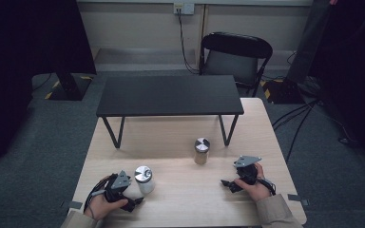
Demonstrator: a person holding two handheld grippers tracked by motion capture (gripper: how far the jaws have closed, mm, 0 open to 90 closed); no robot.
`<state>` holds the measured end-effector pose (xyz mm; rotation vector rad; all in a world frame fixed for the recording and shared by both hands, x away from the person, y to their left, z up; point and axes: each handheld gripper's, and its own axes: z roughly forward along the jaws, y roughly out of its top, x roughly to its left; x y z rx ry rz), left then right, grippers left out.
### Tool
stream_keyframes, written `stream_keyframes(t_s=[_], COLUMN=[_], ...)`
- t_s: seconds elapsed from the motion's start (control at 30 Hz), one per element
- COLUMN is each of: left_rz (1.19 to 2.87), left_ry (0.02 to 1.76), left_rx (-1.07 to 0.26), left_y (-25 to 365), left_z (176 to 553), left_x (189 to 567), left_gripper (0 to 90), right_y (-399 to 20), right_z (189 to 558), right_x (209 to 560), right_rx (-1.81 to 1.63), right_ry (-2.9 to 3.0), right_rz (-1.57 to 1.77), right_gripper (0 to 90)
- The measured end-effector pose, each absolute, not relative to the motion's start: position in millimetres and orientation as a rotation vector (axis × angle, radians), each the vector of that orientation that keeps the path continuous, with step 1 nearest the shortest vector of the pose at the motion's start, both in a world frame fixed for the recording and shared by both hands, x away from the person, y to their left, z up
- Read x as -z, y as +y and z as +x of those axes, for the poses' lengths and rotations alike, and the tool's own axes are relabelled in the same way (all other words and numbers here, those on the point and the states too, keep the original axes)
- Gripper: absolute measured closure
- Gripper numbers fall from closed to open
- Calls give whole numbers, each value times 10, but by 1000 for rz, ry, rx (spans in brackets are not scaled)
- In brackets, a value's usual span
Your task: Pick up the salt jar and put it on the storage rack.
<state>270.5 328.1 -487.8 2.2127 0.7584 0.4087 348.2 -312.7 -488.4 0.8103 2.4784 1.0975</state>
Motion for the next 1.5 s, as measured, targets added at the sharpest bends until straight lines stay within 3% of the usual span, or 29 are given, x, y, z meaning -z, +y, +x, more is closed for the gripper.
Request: stream_keyframes(t_s=[1.13,1.5], left_rz=[2208,2137], left_ry=[780,795], left_rx=[-410,-402], left_y=[3255,3255], left_z=[2701,2688], left_x=[4867,4868], left_gripper=[0,8], right_y=[-3126,-3126], right_z=[3483,3483], right_x=[4883,4883], right_rx=[-1097,-1097], right_ry=[2478,2478], right_rz=[810,811], right_gripper=[0,0])
